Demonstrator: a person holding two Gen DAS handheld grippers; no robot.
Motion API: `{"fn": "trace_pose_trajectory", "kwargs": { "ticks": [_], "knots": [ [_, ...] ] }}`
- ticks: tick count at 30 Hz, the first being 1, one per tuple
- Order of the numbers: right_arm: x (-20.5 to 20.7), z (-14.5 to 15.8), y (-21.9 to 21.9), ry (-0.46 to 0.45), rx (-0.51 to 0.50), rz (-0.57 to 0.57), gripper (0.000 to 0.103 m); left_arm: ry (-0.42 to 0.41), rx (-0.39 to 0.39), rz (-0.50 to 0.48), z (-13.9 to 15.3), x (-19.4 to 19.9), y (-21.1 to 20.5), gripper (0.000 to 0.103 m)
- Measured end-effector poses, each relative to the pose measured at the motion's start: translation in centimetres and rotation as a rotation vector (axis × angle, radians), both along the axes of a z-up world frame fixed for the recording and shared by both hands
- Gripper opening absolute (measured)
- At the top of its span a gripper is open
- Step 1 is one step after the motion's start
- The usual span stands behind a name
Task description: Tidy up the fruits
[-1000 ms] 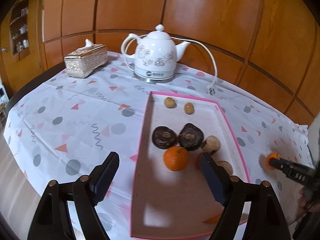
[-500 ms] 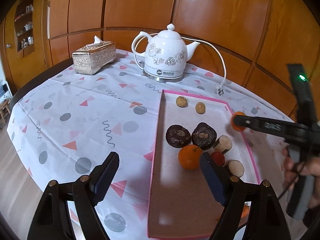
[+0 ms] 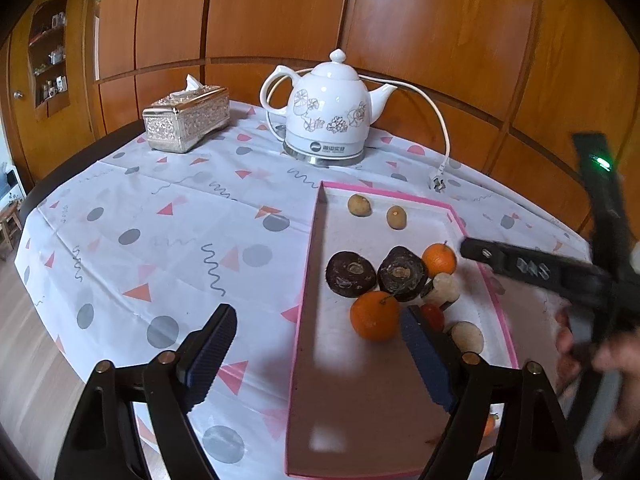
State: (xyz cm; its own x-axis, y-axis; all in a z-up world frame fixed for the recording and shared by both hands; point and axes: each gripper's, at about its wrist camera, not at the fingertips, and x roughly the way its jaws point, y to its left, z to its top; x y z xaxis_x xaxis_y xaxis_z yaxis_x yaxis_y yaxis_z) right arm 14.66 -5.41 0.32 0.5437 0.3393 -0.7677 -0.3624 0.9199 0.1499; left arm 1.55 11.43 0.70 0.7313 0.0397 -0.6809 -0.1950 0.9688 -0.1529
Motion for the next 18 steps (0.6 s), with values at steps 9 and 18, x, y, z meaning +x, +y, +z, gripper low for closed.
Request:
{"fn": "trace_pose_trajectory", "kwargs": {
  "ticks": [9, 18],
  "knots": [
    [-9.8, 0.1, -5.1, -0.08, -0.054, -0.192, 0.043, -0.044, 0.038, -0.026, 1.0, -1.6, -3.0, 0.103],
    [-12.8, -0.8, -6.0, -0.102, -0.074, -0.267, 0.043, -0.043, 0.084, -0.089, 1.3, -3.5, -5.9, 0.103]
  ]
}}
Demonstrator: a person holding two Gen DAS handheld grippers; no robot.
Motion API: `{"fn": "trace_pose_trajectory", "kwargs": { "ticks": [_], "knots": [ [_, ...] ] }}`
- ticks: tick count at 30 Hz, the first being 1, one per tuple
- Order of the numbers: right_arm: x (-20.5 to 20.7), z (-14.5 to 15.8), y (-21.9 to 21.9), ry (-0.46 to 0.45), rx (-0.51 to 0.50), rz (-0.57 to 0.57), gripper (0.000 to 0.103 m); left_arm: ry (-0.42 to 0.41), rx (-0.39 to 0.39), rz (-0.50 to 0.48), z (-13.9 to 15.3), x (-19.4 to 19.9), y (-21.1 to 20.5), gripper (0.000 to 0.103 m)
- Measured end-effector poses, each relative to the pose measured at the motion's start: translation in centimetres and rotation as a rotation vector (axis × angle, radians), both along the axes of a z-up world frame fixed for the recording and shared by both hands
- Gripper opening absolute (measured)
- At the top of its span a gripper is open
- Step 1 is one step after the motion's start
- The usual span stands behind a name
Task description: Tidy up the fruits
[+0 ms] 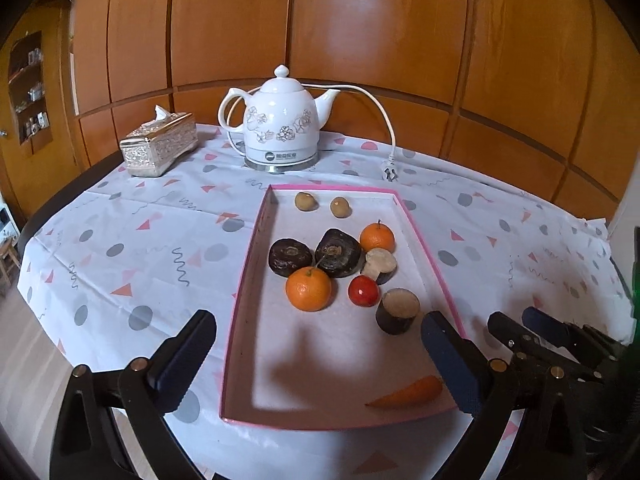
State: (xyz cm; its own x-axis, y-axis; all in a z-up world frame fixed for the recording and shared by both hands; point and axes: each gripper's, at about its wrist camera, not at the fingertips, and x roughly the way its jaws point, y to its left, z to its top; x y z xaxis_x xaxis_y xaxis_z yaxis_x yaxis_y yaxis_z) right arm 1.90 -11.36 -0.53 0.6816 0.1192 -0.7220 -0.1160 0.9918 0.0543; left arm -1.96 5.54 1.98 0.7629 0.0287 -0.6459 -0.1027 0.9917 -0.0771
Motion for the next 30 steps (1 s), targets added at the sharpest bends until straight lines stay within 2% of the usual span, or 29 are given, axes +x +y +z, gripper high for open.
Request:
{"fn": "trace_pose_trajectory", "kwargs": {
  "ticks": [14, 18, 24, 30],
  "knots": [
    [-1.4, 0.4, 0.7, -0.025, -0.007, 0.017, 0.043, -0.009, 0.02, 0.062, 0.3, -0.8, 0.6, 0.103],
    [-1.5, 0.3, 0.8, -0.024, -0.007, 0.024, 0.043, -0.013, 0.052, 0.064, 0.3, -0.8, 0.3, 0.103],
    [-1.6, 0.3, 0.9, -0.024, -0.008, 0.023, 0.043, -0.005, 0.025, 0.061, 0.2, -0.7, 0.5, 0.103],
    [-1.6, 0.1, 0.8, -0.022, -0.009, 0.03, 0.043, -0.038, 0.01, 0.064, 0.4, -1.0, 0.7, 0.103]
  ]
}}
